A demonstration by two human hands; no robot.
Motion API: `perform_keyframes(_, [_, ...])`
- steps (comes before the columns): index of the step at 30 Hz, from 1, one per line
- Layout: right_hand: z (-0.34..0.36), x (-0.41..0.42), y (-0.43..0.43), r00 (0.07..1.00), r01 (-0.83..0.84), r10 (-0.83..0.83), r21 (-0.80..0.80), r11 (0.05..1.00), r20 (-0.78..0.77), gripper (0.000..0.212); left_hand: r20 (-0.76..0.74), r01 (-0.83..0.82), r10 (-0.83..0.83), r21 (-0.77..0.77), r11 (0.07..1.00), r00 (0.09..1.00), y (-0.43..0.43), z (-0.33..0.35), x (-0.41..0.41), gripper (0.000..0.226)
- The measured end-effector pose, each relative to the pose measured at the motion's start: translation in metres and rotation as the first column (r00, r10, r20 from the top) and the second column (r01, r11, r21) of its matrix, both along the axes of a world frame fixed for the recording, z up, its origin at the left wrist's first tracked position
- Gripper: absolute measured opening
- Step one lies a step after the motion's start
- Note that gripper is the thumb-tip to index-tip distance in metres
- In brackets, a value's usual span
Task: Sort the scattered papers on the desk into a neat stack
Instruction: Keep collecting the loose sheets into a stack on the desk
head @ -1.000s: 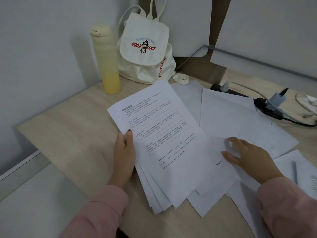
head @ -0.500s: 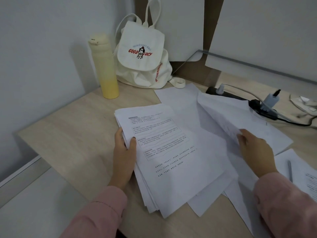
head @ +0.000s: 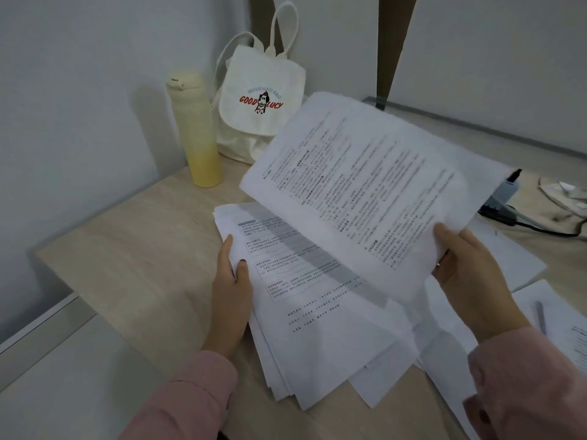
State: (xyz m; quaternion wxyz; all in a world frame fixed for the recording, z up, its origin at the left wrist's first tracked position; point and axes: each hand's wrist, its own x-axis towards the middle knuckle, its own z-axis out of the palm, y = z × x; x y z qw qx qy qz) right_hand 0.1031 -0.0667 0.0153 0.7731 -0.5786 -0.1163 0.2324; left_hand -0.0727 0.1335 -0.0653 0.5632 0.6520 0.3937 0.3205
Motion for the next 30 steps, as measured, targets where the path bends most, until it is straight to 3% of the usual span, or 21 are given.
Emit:
perform_keyframes(6, [-0.037, -0.006, 0.000, 0.973, 0.060, -0.078, -0.087, 0.994, -0.219, 0.029, 0.067, 0.013, -0.014, 0.020, 1.000, 0.998, 0.004, -0.005, 0.000, 0.054])
perform_keyframes(11, [-0.044, -0.027, 0.003, 0.997, -0.034, 0.006, -0.360, 0.932, -0.078, 0.024, 0.089, 0.019, -0.019, 0.004, 1.000, 0.996, 0.006, -0.009, 0.000, 0.050])
perform_keyframes(14, [-0.043, -0.038, 0.005, 0.987, -0.119, 0.060, -0.415, 0.902, -0.151, 0.017, 0.135, 0.041, -0.036, -0.036, 0.998, 0.990, 0.004, -0.006, -0.001, 0.048])
perform_keyframes(16, [-0.041, -0.044, 0.007, 0.957, -0.254, 0.152, -0.463, 0.849, -0.245, 0.017, 0.141, 0.043, -0.034, -0.058, 0.997, 0.989, 0.003, -0.003, -0.001, 0.049])
perform_keyframes(19, [-0.036, -0.051, 0.009, 0.874, -0.484, 0.356, -0.536, 0.692, -0.330, 0.024, 0.119, 0.050, -0.044, -0.050, 0.997, 0.992, 0.001, -0.001, -0.001, 0.042])
perform_keyframes(22, [-0.034, -0.057, 0.008, 0.829, -0.558, 0.437, -0.566, 0.607, -0.349, 0.030, 0.070, 0.080, -0.079, -0.018, 0.997, 0.994, 0.001, -0.002, -0.002, 0.030])
perform_keyframes(24, [-0.033, -0.056, 0.005, 0.859, -0.511, 0.391, -0.563, 0.650, -0.330, 0.026, 0.068, 0.103, -0.103, -0.008, 0.995, 0.992, 0.001, -0.002, -0.003, 0.029])
perform_keyframes(26, [-0.033, -0.049, -0.001, 0.935, -0.350, 0.251, -0.556, 0.754, -0.249, 0.024, 0.121, 0.111, -0.107, -0.025, 0.993, 0.987, -0.002, 0.001, -0.005, 0.032])
perform_keyframes(28, [-0.033, -0.038, -0.011, 0.994, -0.105, 0.089, -0.610, 0.785, -0.056, 0.038, 0.197, 0.102, -0.089, -0.056, 0.993, 0.976, -0.005, 0.005, -0.007, 0.034])
perform_keyframes(30, [-0.029, -0.030, -0.019, 0.989, 0.053, 0.047, -0.645, 0.763, 0.138, 0.048, 0.269, 0.099, -0.075, -0.079, 0.992, 0.960, -0.009, 0.012, -0.010, 0.031])
